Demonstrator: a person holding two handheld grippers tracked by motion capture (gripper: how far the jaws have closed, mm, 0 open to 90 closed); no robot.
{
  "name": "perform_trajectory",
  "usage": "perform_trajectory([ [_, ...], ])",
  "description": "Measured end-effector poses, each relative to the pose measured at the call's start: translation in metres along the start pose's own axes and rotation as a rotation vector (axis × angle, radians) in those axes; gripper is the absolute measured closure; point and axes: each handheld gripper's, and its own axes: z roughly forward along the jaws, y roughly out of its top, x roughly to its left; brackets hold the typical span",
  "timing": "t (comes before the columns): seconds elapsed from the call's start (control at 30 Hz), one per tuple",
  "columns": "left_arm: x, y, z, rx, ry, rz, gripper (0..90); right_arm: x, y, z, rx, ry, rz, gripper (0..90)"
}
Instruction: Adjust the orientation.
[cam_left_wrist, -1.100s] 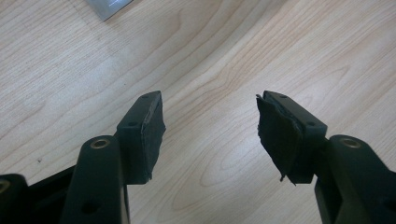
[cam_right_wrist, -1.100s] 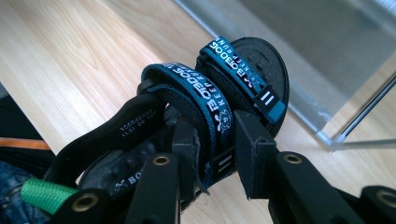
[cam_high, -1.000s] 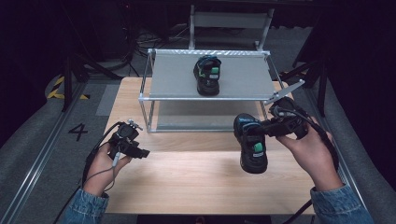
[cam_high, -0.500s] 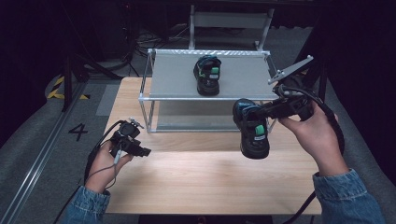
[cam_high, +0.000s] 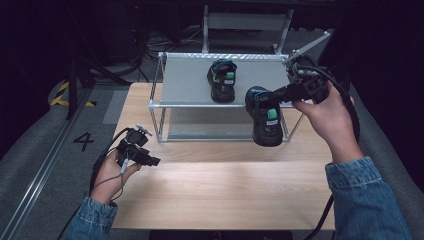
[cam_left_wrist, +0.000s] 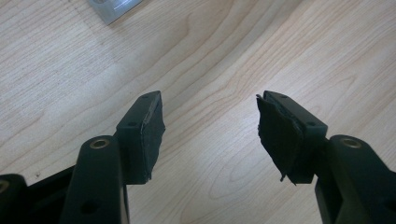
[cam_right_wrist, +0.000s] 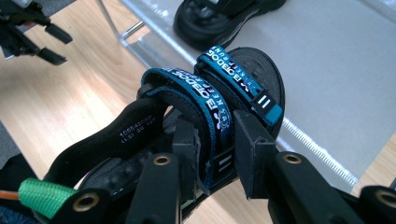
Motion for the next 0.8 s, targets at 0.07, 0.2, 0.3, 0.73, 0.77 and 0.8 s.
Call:
perform_trajectory([
  [0.07, 0.001, 0.000, 0.000, -0.001, 0.000, -0.005, 40.7, -0.005, 0.006, 0.003, 0.001, -0.001, 0.006, 71.6],
  [0.2, 0.002, 0.000, 0.001, 0.003, -0.002, -0.006, 40.7, -0.017, 0.017, 0.010, 0.008, -0.010, 0.028, 71.6],
  [0.3, 0.003, -0.001, 0.002, 0.005, -0.002, -0.006, 40.7, -0.027, 0.024, 0.017, 0.010, -0.014, 0.040, 71.5],
  [0.73, 0.009, -0.005, 0.003, 0.006, -0.003, -0.022, 40.7, -0.053, 0.050, 0.048, 0.025, -0.008, 0.066, 71.5],
  [0.77, 0.009, -0.005, 0.003, 0.006, -0.003, -0.022, 40.7, -0.055, 0.052, 0.050, 0.023, -0.006, 0.069, 71.5],
  [0.8, 0.011, -0.006, 0.002, 0.004, -0.005, -0.029, 40.7, -0.056, 0.054, 0.053, 0.022, -0.006, 0.072, 71.5],
])
